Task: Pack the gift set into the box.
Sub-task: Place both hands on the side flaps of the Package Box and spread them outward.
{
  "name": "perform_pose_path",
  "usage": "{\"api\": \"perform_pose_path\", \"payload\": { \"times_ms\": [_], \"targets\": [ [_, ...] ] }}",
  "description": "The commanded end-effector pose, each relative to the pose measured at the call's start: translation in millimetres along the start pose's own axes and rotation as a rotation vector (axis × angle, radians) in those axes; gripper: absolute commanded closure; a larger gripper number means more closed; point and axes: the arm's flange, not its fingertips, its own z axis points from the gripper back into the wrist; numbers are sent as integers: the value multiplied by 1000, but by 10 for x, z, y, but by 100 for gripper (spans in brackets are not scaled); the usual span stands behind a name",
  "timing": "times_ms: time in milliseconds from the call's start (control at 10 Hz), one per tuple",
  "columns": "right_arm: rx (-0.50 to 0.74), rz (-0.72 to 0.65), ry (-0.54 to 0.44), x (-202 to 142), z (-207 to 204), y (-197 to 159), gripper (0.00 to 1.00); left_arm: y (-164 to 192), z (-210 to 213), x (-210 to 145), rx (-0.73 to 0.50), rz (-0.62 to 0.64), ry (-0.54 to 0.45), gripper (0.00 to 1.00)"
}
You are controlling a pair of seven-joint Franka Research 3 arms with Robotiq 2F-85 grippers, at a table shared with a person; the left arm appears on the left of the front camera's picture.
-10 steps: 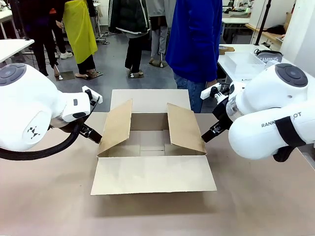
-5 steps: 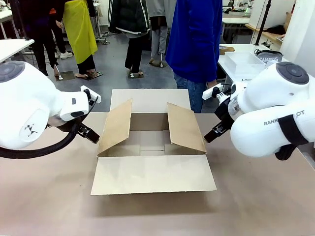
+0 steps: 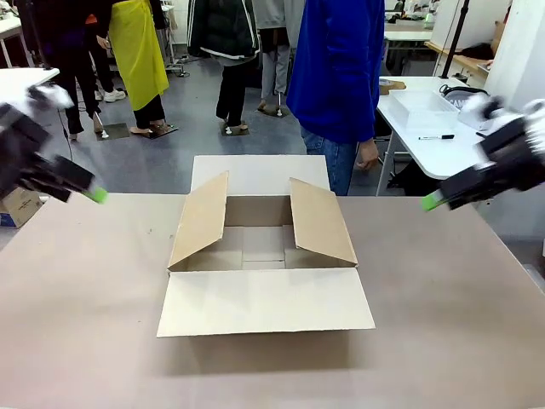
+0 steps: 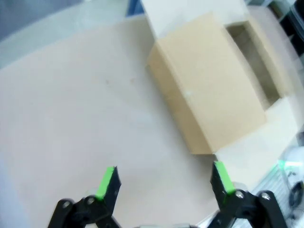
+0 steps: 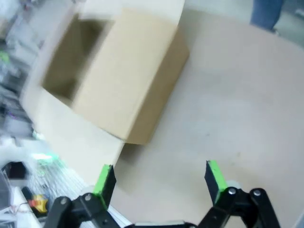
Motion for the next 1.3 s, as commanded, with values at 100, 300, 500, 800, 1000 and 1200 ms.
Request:
{"api": "perform_pose_path", "payload": {
  "times_ms": [100, 300, 500, 800, 1000, 1200],
  "targets": [
    [316, -306, -280, -431, 894, -766, 0, 685, 696, -586, -570, 260, -239, 0],
    [448, -525, -472, -938, 1142, -1378, 0, 1595, 851, -1075, -851, 541, -504, 0],
    [420, -674, -599, -1314, 1016, -1679, 0, 1780, 575, -1240, -790, 792, -579, 0],
    [418, -576, -470, -1146, 1336, -1442, 0, 1521, 989, -1256, -652, 424, -411, 0],
    [418, -576, -470, -1146, 1336, -1442, 0, 1521, 989, -1256, -652, 424, -411, 0],
    [355, -570, -373, -867, 1169, -1230, 0, 1287, 914, -960, -647, 372, -301, 0]
  ]
}}
